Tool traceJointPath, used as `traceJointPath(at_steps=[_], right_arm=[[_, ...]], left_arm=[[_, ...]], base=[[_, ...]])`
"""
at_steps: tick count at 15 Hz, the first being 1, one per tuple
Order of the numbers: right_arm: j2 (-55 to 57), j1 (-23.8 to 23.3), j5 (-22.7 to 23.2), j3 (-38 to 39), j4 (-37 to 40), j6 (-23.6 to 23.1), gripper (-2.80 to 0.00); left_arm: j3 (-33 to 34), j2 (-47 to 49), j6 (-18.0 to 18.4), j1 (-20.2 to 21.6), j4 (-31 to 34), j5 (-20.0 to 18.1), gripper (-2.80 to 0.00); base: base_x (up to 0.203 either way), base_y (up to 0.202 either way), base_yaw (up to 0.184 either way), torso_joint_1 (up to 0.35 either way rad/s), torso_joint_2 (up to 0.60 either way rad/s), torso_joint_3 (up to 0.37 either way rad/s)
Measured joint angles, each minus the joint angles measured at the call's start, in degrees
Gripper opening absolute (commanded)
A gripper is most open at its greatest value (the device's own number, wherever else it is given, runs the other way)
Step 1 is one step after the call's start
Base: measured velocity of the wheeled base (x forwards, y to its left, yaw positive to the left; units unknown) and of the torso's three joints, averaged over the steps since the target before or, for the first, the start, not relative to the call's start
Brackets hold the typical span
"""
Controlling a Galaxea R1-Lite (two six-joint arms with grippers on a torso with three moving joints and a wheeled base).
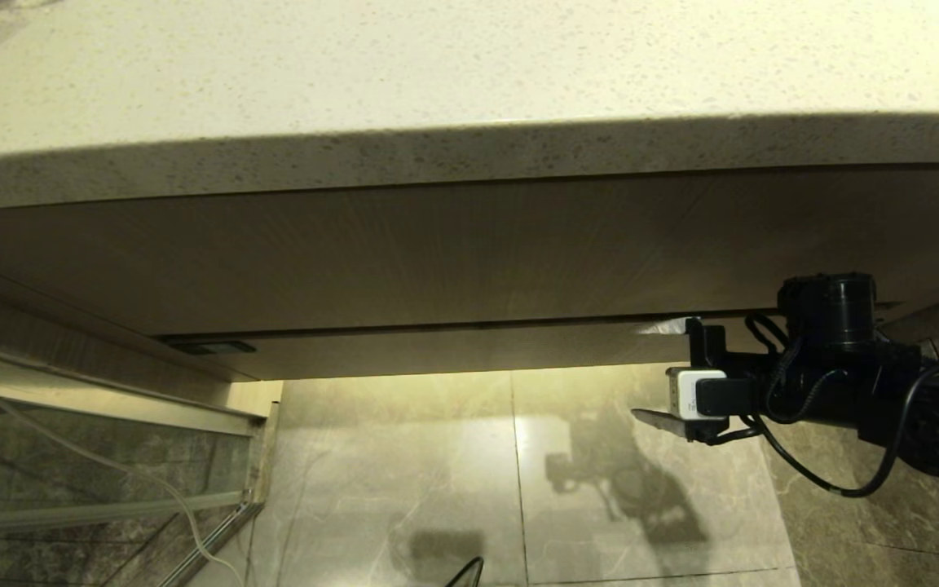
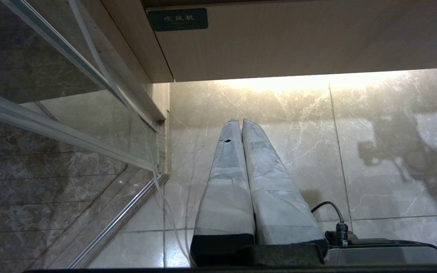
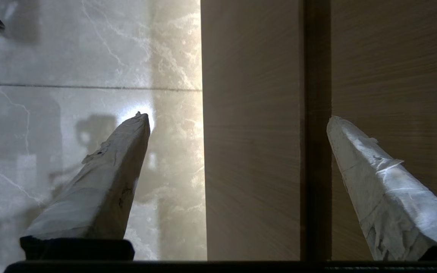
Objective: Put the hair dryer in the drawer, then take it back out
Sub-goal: Pull open the drawer
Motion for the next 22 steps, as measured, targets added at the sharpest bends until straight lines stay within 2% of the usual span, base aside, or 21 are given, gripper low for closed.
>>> traceJointPath(at_steps=[6,9,12,22], right_arm=[[3.82,0.72,-1.3,-1.61,-1.69,0.79,0.0],[5.5,2.07,-4.33,-1.85,-6.42,3.04,0.0],[6.71,3.19,-6.48,-2.19,-7.89,4.41,0.0],[9.56,3.73,-6.6,-2.82,-10.47,4.98,0.0]], left_arm=[[0.0,0.0,0.05,0.0,0.0,0.0,-2.8],[0.0,0.0,0.0,0.0,0.0,0.0,-2.8],[0.0,0.0,0.02,0.0,0.0,0.02,-2.8],[0.0,0.0,0.01,0.0,0.0,0.0,-2.8]], base=[[0.0,0.0,0.0,0.0,0.0,0.0],[0.0,0.0,0.0,0.0,0.0,0.0],[0.0,0.0,0.0,0.0,0.0,0.0],[0.0,0.0,0.0,0.0,0.0,0.0]])
